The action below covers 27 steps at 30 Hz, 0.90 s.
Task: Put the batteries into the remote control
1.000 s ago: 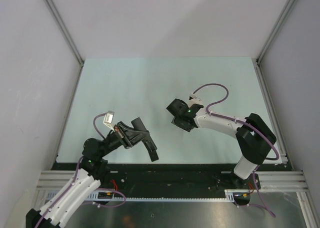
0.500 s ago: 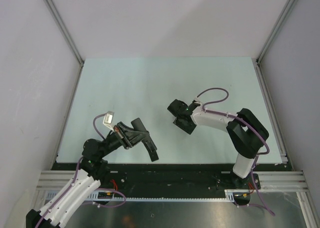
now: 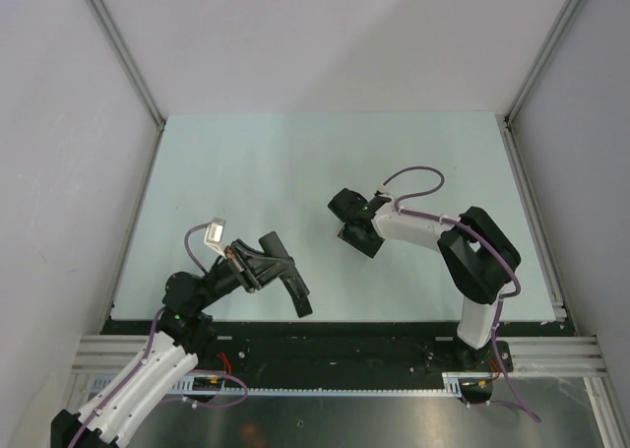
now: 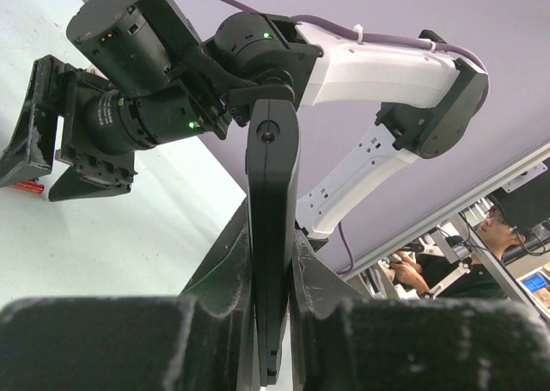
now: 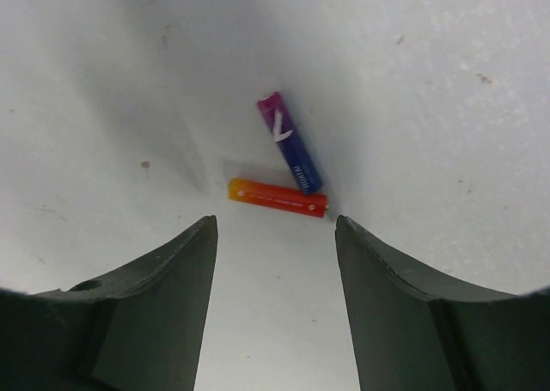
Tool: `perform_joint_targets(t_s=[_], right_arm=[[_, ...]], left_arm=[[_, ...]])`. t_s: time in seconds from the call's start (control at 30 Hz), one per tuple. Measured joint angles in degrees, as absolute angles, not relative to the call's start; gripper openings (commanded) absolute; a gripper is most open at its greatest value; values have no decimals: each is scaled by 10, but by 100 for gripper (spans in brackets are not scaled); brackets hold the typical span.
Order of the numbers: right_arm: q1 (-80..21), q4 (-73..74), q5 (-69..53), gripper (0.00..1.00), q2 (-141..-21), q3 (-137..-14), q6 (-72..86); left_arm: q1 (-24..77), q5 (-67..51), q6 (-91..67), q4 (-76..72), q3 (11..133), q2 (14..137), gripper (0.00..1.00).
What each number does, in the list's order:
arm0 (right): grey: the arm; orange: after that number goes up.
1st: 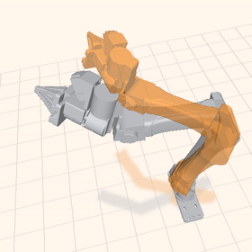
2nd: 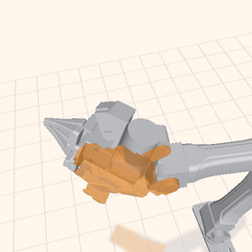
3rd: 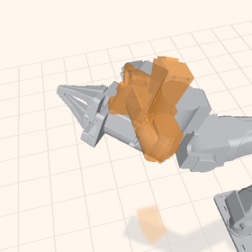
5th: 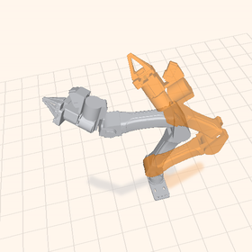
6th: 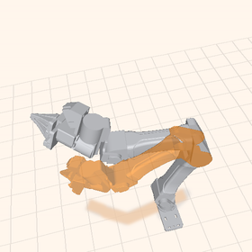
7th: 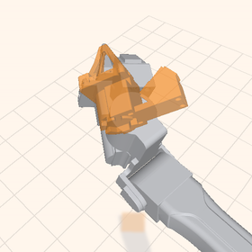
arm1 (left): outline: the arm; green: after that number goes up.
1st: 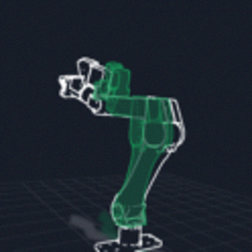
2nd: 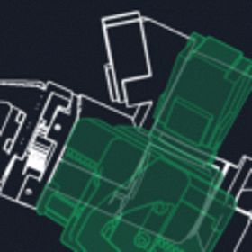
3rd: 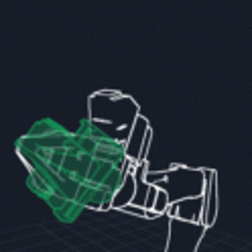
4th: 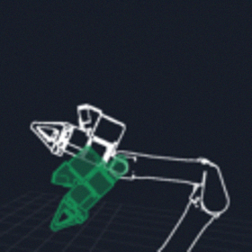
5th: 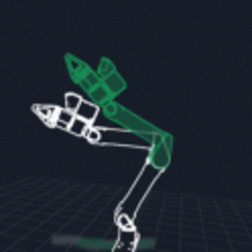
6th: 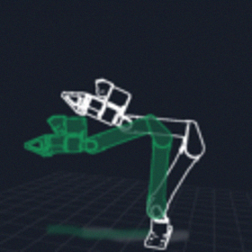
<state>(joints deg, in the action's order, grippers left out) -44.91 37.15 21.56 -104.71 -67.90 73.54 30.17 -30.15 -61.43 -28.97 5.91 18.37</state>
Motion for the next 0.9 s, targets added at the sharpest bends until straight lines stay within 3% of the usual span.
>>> perform_joint_targets(t_s=[0.9], right_arm=[[-459,427,229,62,-1073,-735,731]], left_arm=[[303,-301,-615,-288,44,183,0]])
